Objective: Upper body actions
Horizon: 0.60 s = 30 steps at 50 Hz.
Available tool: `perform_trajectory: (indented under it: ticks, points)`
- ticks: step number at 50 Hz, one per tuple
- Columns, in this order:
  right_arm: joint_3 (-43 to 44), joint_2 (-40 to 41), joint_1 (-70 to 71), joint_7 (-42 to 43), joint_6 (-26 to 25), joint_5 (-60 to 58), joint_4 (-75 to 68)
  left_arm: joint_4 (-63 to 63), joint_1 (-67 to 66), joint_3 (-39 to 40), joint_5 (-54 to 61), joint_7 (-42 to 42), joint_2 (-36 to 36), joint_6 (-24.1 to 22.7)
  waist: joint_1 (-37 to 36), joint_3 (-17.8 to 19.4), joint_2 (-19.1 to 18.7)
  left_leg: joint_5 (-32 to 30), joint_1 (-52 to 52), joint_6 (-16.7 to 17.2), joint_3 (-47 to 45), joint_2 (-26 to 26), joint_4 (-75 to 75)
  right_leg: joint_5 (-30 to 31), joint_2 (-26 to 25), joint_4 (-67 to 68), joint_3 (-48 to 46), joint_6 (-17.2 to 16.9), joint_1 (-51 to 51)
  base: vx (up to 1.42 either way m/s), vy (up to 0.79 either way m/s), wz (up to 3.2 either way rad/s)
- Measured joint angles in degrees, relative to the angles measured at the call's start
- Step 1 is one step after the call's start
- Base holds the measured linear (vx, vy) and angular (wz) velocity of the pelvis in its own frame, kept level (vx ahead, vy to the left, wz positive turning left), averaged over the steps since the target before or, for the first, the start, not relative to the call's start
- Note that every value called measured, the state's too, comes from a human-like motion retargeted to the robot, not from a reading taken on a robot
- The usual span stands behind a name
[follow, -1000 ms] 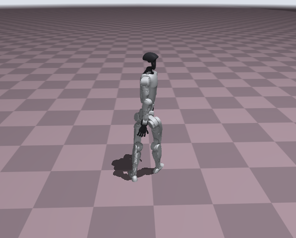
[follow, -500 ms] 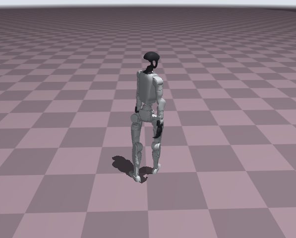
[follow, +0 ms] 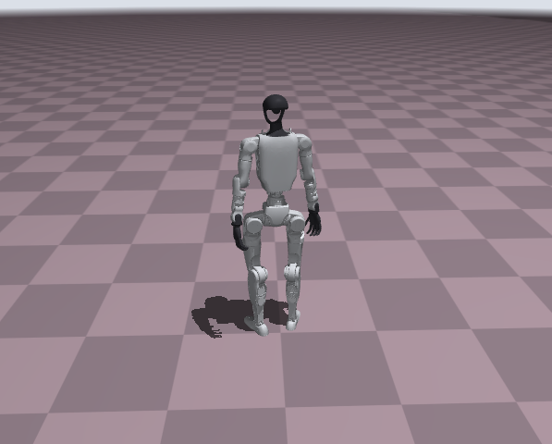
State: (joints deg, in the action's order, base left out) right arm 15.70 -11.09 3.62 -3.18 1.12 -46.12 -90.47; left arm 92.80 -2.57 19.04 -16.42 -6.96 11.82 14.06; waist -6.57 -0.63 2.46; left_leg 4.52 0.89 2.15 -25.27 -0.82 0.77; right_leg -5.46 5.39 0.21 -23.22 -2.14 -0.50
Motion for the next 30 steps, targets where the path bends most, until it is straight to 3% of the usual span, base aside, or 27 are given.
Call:
perform_trajectory:
  ticks: [10, 30]
  points:
    - [-0.42, 2.43, 0.16, -0.81, 1.25, -0.69, 2.28, 1.07, -3.74, 5.14, 2.42, -0.55, -3.73, -0.67, 1.92, -4.09, -0.14, -1.22, -3.38, -0.65, 4.59, 1.69, 0.42, -0.56, 1.78, -1.36, -7.66, -1.42, 1.84, 0.07, 0.13, 0.64]
    - [-5.13, 3.38, -3.32, 0.41, -1.41, -2.82, -3.70, -3.44, 1.60, 3.07, 6.79, 0.37, -7.75, -3.38, 4.97, -6.19, -1.99, 0.46, -2.57, -1.87, 6.14, 2.30, 0.70, 0.51, 1.09, -1.46, -6.12, -1.19, 1.38, -0.01, 0.02, -0.06]
